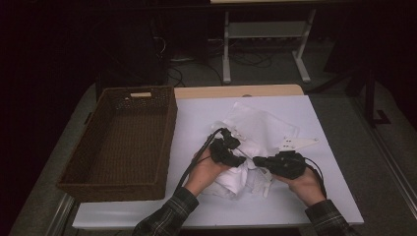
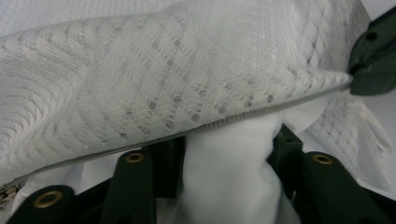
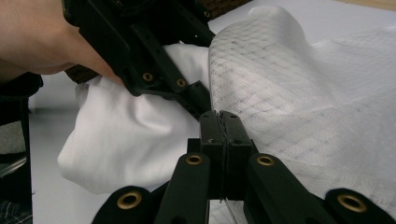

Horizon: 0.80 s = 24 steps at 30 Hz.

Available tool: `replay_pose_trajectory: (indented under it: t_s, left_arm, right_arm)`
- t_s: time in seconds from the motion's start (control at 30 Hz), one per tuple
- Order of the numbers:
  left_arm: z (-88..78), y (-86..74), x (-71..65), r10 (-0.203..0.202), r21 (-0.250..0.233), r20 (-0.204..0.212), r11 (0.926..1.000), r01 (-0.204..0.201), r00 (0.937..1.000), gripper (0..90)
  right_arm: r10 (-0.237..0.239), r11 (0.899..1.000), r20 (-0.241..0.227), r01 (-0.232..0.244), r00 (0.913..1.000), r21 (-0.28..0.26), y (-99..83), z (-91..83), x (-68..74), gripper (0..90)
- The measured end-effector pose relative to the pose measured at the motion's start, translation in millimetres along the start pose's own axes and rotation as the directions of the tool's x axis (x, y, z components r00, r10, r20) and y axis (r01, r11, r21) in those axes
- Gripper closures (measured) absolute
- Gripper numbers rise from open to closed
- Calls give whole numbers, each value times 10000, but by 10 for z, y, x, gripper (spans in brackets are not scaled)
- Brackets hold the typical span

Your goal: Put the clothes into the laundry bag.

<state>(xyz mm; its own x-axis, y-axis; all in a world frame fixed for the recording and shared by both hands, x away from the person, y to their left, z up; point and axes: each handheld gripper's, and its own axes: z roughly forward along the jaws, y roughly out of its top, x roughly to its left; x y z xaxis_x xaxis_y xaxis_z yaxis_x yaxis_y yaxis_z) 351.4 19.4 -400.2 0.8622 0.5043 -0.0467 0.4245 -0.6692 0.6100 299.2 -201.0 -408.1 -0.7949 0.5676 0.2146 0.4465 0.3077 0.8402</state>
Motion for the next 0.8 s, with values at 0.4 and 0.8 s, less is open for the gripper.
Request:
replay_pose_trajectory:
  t_s: [0.4, 0.8]
  left_arm:
    - [-484, -50, -51, -88, -594, 356, 9982, 109, 9993, 300]
    - [-690, -477, -75, -355, -288, 537, 9989, 371, 9979, 166]
  right_arm:
    - [98, 10000, 51, -98, 9999, 6, -29, -23, -48, 889]
    - [32, 10000, 29, -32, 10000, 21, -34, -23, -56, 888]
